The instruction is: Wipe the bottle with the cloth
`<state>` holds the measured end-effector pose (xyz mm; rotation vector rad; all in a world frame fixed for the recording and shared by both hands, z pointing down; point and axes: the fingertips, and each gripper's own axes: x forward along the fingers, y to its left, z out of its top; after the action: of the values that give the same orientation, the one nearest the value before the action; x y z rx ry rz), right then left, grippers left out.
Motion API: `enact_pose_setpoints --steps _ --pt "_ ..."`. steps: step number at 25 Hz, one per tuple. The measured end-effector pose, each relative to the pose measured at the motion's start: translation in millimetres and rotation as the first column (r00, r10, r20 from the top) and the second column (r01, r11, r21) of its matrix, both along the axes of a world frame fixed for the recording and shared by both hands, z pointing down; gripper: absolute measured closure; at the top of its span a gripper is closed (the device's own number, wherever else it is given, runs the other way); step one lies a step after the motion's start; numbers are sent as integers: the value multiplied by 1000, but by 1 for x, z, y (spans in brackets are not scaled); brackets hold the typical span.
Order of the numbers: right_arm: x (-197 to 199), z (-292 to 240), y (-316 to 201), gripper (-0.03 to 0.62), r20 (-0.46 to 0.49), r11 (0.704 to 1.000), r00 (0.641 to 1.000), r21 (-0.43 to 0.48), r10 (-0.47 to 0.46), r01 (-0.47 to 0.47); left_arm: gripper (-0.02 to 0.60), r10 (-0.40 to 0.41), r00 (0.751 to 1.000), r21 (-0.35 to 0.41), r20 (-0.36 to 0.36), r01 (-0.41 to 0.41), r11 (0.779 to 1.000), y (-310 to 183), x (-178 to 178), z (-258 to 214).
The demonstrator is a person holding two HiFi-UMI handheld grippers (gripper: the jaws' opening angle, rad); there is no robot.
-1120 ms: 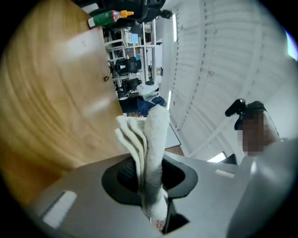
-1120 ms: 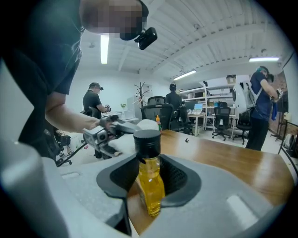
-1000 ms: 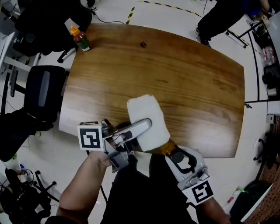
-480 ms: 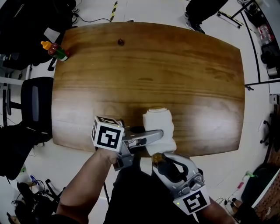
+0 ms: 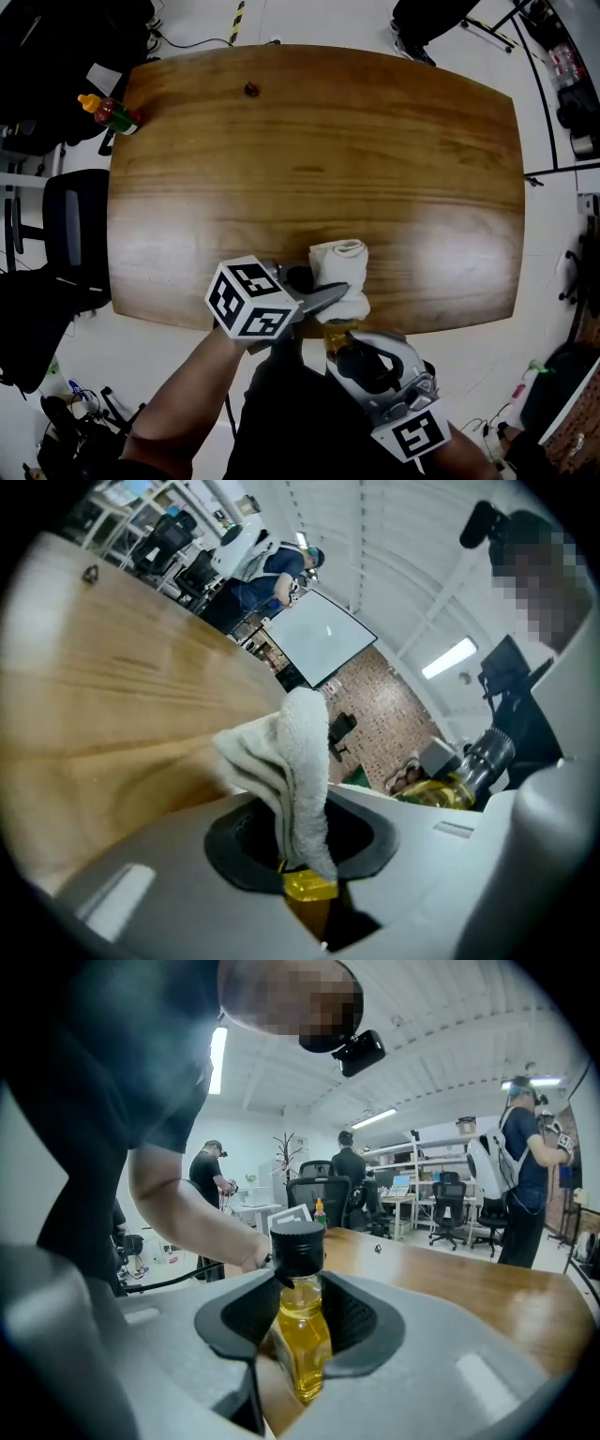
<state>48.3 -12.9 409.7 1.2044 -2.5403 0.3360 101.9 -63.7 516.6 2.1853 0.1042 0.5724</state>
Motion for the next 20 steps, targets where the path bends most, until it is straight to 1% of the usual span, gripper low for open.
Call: enact_pose_setpoints --steps 2,4,6,8,12,13,14,15,16,17,18,19,20 --pt "0 0 1 470 1 1000 1000 1 -1 1 482 37 999 114 37 -41 993 2 -1 7" --pt "1 0 2 470 6 1000 1000 4 -2 2 482 65 996 219 67 -79 973 2 -1 12" --pt "2 0 1 470 10 1000 1000 6 0 0 482 82 992 318 94 -108 942 0 0 18" --pt "3 -1 1 470 11 1000 1000 9 0 -1 482 97 988 403 121 -138 905 -1 0 23" --pt "2 -1 0 470 11 1000 1000 18 -7 6 482 124 980 525 153 -187 830 0 0 27" --pt "2 -1 0 470 16 1000 1000 19 -5 5 482 124 980 540 155 -189 820 0 0 28" --pt "3 0 0 470 24 1000 1000 19 -1 0 482 114 982 538 152 -178 824 -1 0 28" --pt "3 1 0 470 32 1000 999 17 4 -5 482 90 986 514 139 -149 845 -4 -1 27" --pt "4 2 0 470 39 1000 999 13 9 -9 482 50 992 467 116 -99 879 -8 -3 25" --pt "4 2 -1 470 46 1000 999 6 14 -14 482 -3 996 403 86 -33 915 -14 -6 19" --pt "5 3 -1 470 54 1000 998 -2 20 -20 482 -63 997 337 55 41 941 -21 -11 11" --pt "6 2 -3 470 63 1000 998 -7 26 -26 482 -123 992 283 25 111 953 -29 -17 1" --pt "6 1 -5 470 73 1000 997 -6 30 -29 482 -181 984 250 -1 175 952 -38 -25 -10"
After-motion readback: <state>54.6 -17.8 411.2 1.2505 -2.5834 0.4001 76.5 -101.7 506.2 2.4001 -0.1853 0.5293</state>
